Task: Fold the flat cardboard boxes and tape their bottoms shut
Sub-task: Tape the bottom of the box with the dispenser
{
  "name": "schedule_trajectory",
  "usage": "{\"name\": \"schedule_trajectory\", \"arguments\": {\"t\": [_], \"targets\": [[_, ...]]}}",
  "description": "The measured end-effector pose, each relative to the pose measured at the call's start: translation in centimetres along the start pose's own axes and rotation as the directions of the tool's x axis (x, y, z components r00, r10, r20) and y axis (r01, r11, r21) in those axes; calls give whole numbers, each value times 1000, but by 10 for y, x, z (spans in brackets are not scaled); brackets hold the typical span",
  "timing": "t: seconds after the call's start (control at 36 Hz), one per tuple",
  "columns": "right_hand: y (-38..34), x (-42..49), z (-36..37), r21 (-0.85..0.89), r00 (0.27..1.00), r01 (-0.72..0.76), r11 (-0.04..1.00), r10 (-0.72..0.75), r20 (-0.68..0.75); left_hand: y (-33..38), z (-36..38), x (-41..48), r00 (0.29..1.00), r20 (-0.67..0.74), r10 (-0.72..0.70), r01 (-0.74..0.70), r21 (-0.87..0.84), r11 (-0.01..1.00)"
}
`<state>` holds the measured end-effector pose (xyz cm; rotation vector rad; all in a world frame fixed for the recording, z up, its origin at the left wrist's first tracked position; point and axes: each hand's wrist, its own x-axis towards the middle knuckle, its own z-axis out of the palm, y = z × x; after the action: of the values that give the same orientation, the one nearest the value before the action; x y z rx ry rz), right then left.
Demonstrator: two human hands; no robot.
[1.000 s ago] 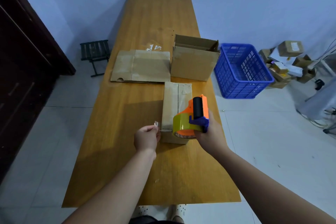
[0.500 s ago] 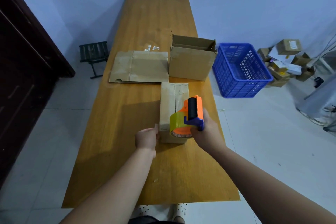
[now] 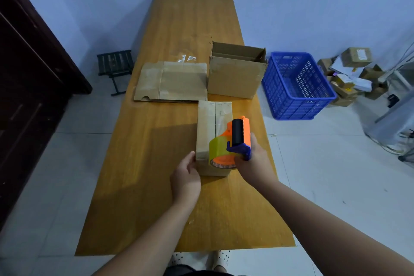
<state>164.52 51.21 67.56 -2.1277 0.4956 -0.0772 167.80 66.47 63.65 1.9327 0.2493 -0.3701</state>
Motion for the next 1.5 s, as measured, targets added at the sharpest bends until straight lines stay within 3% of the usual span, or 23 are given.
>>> {"name": "schedule_trajectory", "arguments": {"t": [0.17,0.25,0.33,0.47,0.61,0.75,1.14,1.28,1.39,1.5], "targets": [[3,2,2,-24,1000,12,1000,-12,-10,-8,-1,3,993,89,-80,63,177,982],[4,2,1,-32,1000,16,999,-16,-9,-4,-6,6,974,184,133,-191,352,916],[4,3,1,-49,1000,26,998,-27,-15,0,-4,13,873,423,244,-444,480,757],[2,5,-1,-41,1000,15,999,-14,21,-21,1,27,786,497,367,-616,578,535],[3,8,-7,-87,998,33,996,-28,62,-33,10,34,767,456,452,-642,536,549],[1,10,-12,-244,990,121,962,-97,107,-18,7,26,816,439,376,-572,706,418],[3,17,-51,-511,962,268,816,-204,179,-22,8,28,830,455,321,-554,739,383],[11,14,-55,-556,961,275,784,-212,175,-24,8,28,805,450,386,-583,721,375],[31,11,-69,-521,980,196,831,-160,114,-23,5,27,795,464,391,-601,692,400],[44,10,-75,-509,979,204,836,-170,113,-30,8,30,750,432,501,-642,657,394]]}}
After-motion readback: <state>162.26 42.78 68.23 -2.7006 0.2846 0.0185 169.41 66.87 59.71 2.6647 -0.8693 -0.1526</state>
